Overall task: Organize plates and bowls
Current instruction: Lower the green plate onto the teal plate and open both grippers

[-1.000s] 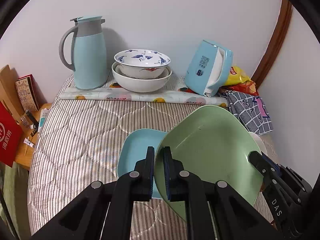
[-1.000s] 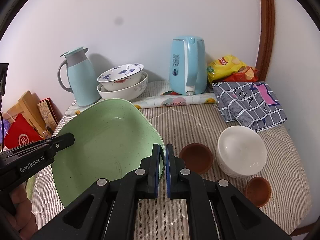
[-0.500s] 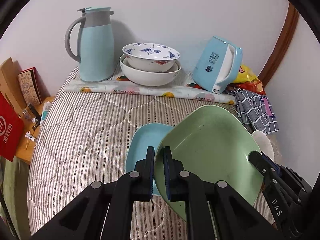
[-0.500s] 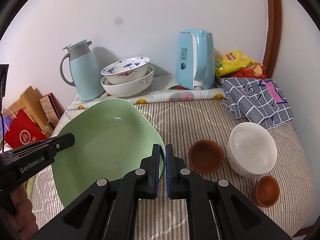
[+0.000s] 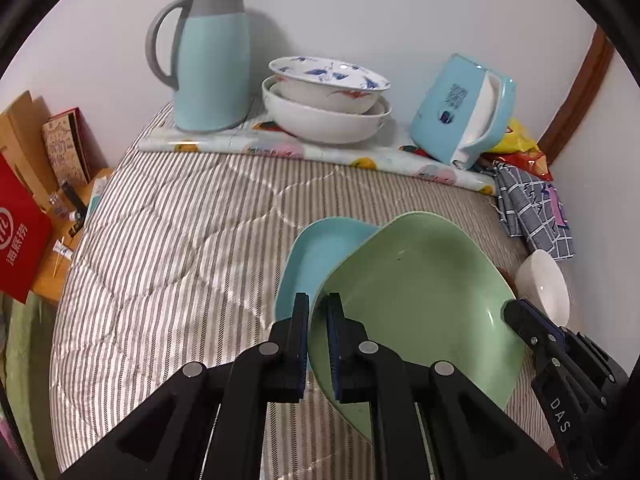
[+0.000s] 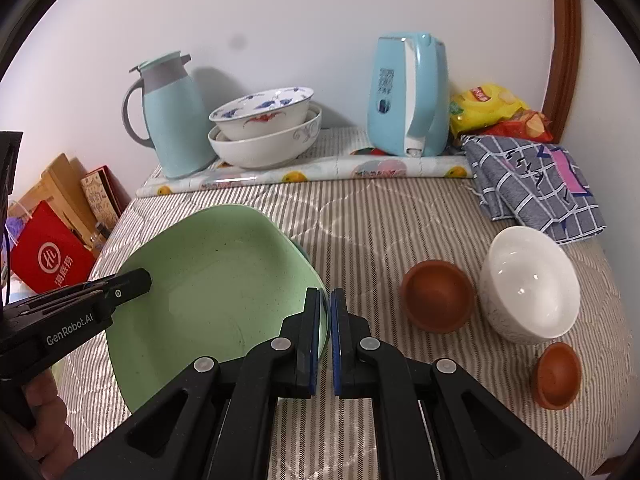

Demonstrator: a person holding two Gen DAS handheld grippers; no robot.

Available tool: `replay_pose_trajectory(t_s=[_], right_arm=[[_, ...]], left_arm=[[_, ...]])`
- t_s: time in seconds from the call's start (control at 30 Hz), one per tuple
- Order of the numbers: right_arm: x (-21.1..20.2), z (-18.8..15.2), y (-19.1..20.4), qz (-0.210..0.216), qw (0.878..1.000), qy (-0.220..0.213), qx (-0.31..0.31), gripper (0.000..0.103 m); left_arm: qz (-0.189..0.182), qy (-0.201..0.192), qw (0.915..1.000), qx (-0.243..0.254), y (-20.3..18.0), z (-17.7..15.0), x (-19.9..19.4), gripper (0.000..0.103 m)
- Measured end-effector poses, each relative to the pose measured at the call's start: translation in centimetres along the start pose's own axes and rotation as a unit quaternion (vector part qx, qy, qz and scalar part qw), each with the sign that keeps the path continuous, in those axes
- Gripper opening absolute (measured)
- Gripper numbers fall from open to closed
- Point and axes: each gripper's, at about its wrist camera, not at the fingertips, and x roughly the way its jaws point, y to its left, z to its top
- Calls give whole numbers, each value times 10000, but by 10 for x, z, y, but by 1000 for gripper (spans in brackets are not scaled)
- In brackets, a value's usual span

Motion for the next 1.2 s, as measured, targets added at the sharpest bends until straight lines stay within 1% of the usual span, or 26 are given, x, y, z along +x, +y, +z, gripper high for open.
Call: replay_pose_trajectory(t_s=[0.2, 0.5, 0.73, 1.2], right_arm=[[19, -7, 5, 72, 9998, 206, -40, 5], [40, -10, 18, 166, 9989, 402, -150, 5], [54, -5, 22, 180, 9986, 459, -208, 5], [77, 8, 15, 169, 9982, 525, -234, 5]], left_arm=[[85, 131, 9999, -58, 13, -5, 10, 9], [172, 285, 9991, -259, 30, -7, 23, 9], [207, 325, 9987, -339, 34, -2, 32, 9], [221, 356, 9982, -436, 32, 7, 50, 9]])
